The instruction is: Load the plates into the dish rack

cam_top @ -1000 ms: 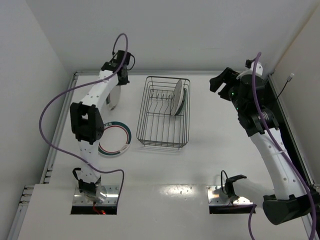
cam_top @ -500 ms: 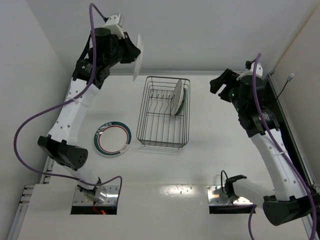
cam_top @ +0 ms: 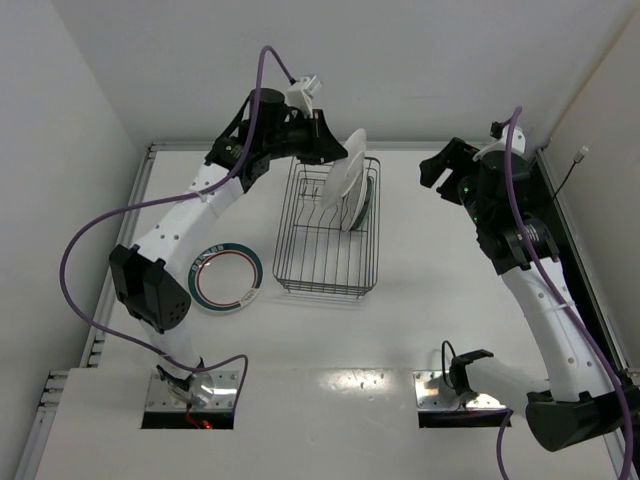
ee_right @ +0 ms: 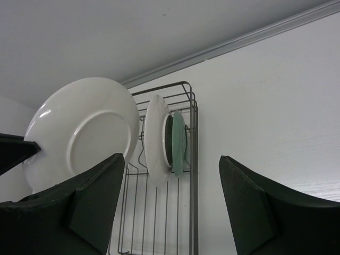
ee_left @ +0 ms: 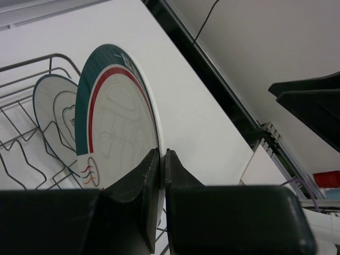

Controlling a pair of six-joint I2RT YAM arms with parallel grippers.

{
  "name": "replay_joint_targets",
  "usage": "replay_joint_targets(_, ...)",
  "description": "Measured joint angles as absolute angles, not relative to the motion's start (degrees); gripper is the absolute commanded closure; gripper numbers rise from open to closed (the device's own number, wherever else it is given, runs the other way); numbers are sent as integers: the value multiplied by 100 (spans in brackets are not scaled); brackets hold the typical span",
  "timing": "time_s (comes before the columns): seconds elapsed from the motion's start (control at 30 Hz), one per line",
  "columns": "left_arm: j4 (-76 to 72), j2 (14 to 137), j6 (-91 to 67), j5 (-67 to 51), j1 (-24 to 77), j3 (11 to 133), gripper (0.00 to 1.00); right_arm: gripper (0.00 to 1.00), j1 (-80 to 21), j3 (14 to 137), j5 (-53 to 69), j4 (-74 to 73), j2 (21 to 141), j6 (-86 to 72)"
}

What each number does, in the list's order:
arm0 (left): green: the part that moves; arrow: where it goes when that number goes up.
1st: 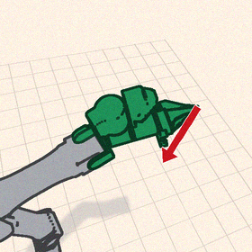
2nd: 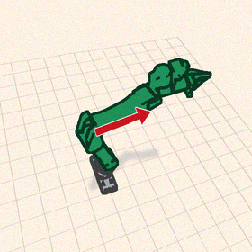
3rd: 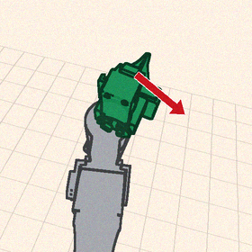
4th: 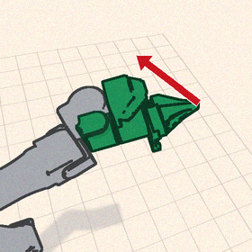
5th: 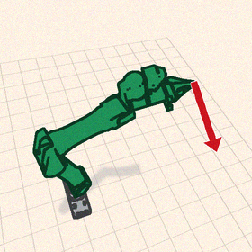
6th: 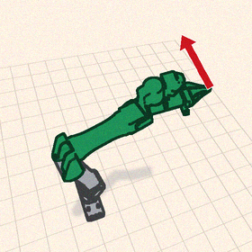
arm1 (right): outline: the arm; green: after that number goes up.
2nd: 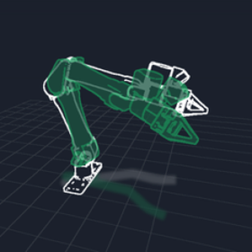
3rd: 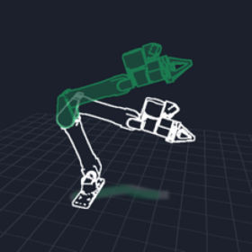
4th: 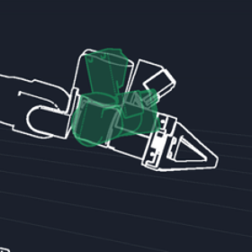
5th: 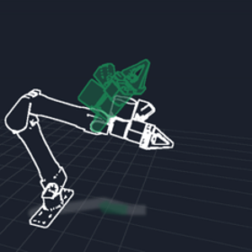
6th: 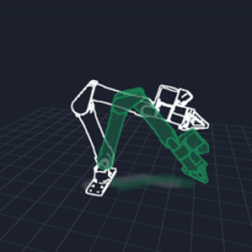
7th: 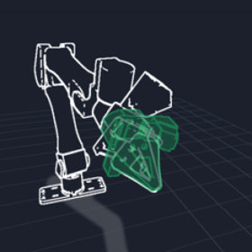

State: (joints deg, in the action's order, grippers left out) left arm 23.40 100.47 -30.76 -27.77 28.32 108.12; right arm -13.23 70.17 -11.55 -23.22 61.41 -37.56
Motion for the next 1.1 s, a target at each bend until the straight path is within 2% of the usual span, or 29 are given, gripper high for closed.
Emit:
replay_joint_targets(0.43,1457,10044,-3653,-2150,2832,9633,100,31,-1323,7017,-1155,-2324,6145,-3754)
replay_joint_targets(1.1,628,10311,-4272,-1651,2860,9323,100,30,-1286,7017,-1151,-2327,6145,-3754)
